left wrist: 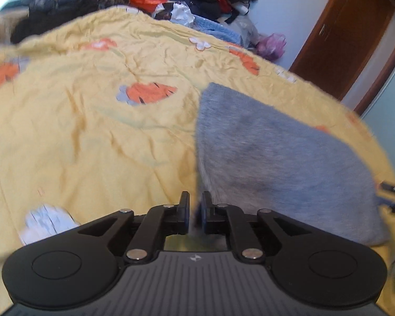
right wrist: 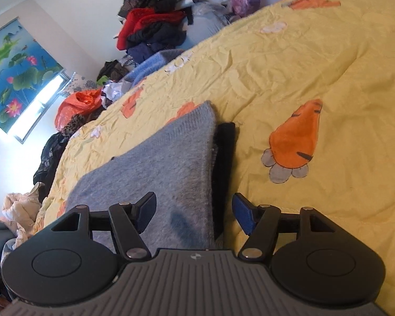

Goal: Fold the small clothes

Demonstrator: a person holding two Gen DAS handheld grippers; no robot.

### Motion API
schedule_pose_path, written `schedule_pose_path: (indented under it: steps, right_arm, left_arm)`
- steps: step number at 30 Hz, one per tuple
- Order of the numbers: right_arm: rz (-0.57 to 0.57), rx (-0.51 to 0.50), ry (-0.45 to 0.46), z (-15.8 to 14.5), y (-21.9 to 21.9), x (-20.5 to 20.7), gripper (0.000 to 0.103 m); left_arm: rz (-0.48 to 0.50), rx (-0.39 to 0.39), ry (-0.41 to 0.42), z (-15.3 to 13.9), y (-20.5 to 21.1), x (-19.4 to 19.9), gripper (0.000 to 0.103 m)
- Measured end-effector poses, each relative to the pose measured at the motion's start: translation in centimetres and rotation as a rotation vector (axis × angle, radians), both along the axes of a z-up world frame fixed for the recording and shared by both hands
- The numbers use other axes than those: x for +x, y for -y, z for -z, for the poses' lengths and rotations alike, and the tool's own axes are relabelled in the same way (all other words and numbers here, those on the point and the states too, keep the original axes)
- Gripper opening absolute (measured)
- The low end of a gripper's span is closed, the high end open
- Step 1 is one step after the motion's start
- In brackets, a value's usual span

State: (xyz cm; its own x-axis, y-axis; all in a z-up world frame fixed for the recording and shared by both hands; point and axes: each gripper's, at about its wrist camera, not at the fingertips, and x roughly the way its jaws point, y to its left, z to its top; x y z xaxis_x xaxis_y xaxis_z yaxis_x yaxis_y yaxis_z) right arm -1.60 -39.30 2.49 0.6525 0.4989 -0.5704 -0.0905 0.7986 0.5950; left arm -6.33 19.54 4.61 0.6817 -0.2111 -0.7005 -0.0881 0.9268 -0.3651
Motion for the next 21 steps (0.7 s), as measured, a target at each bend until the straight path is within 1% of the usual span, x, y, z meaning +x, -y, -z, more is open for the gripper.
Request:
schedule_pose_path:
  steps: [1, 2, 3, 4, 5, 6, 8, 9, 10, 12, 15, 18, 19, 21]
  right_arm:
    - [0.001, 0.001, 0.003, -0.3, 0.4, -0.7, 0.069]
    - [0.002, 0.002, 0.000, -0.5, 0.8, -1.4, 0.069]
    - [0.004, 0.002, -0.010, -0.5, 1.2, -2.1, 0.070]
    - [0.005, 0.003, -0.023, -0.3, 1.6, -2.9, 0.070]
    - [0.003, 0.002, -0.037, -0.2, 1.9, -3.5, 0.070]
    - [-0.004, 0.001, -0.053, 0.1, 2.0, -4.1, 0.070]
    - [-0.026, -0.003, -0.091, 0.9, 1.8, -5.1, 0.070]
    - [-0.042, -0.006, -0.104, 1.2, 1.4, -5.5, 0.070]
    - [-0.057, -0.012, -0.091, 1.1, 1.0, -6.0, 0.070]
    - [-0.092, -0.010, -0.098, 0.9, 0.2, -6.6, 0.070]
    - [-0.130, -0.027, -0.098, 0.3, -0.7, -7.0, 0.070]
    - [-0.148, -0.046, -0.110, 0.5, -1.1, -6.9, 0.070]
    - [-0.146, -0.040, -0.108, 0.5, -1.0, -6.9, 0.070]
    - [-0.145, -0.034, -0.111, 0.5, -0.9, -6.8, 0.070]
  left_arm:
    - [-0.009, -0.037, -0.008, 0.3, -0.1, -0.4, 0.020]
    - [-0.023, -0.063, -0.017, 0.5, -0.2, -0.7, 0.030]
    - [-0.042, -0.090, -0.026, 0.9, -0.2, -0.9, 0.037]
    - [-0.058, -0.112, -0.031, 1.3, -0.3, -1.0, 0.051]
    - [-0.080, -0.141, -0.035, 1.6, -0.4, -0.9, 0.059]
    - [-0.094, -0.174, -0.025, 1.9, -0.5, -0.8, 0.059]
    - [-0.098, -0.205, -0.020, 2.1, -0.5, -0.2, 0.059]
    - [-0.101, -0.202, -0.024, 2.0, -0.4, 0.1, 0.059]
    - [-0.100, -0.199, -0.025, 1.8, -0.3, 0.5, 0.059]
    - [-0.080, -0.203, -0.018, 1.3, -0.2, 0.8, 0.059]
    - [-0.052, -0.214, 0.031, 0.1, -0.4, 0.4, 0.060]
    - [-0.023, -0.230, 0.047, -0.3, -0.8, -0.2, 0.066]
    - [-0.014, -0.234, 0.044, -0.1, -0.9, -0.4, 0.071]
    - [-0.021, -0.215, 0.018, 0.4, -1.0, -0.5, 0.072]
